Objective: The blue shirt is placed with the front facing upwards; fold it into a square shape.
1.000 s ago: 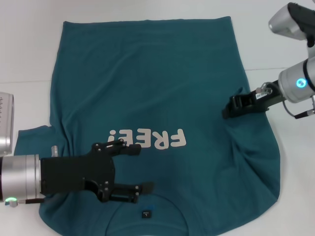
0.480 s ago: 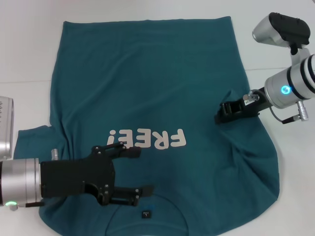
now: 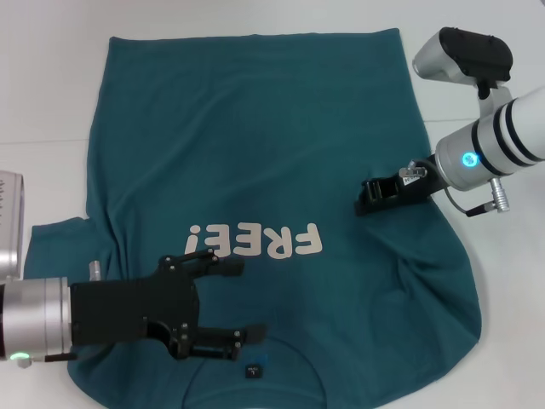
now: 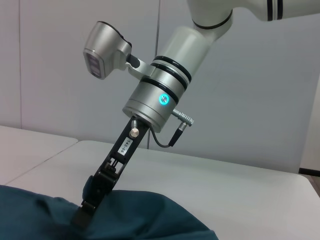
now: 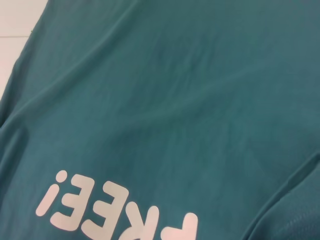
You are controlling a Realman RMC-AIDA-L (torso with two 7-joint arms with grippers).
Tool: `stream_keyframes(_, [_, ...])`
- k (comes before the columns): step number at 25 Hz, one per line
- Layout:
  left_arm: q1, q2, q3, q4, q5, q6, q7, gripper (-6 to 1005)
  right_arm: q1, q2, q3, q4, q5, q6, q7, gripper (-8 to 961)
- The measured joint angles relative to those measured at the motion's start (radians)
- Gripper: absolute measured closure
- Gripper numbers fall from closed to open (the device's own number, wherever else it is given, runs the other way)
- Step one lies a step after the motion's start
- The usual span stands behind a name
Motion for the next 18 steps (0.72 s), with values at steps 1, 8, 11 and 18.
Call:
stream_keyframes(1, [0.000,0.000,0.000,0.000,0.000,0.000,0.000,63,0.001,0.002,0.000,0.001,0.002,0.002,0.000,923])
stream_keyframes(8, [0.001,0.000,0.000,0.000,0.000,0.000,0.004,62,0.003,0.015,0.004,0.001,0.006,0.002,0.001,850])
stream_keyframes(11, [0.002,-0.001,0.000,0.000,0.000,0.000,0.006,62,0.005,0.021,0.004,-0.004,0.007,0.002,0.001,819])
stream_keyframes(18, [0.008,-0.002,0.000,0.001,0.000,0.003,0.008,62,-0.016,0.003,0.010,-0.029,0.007,0.003,0.002,751])
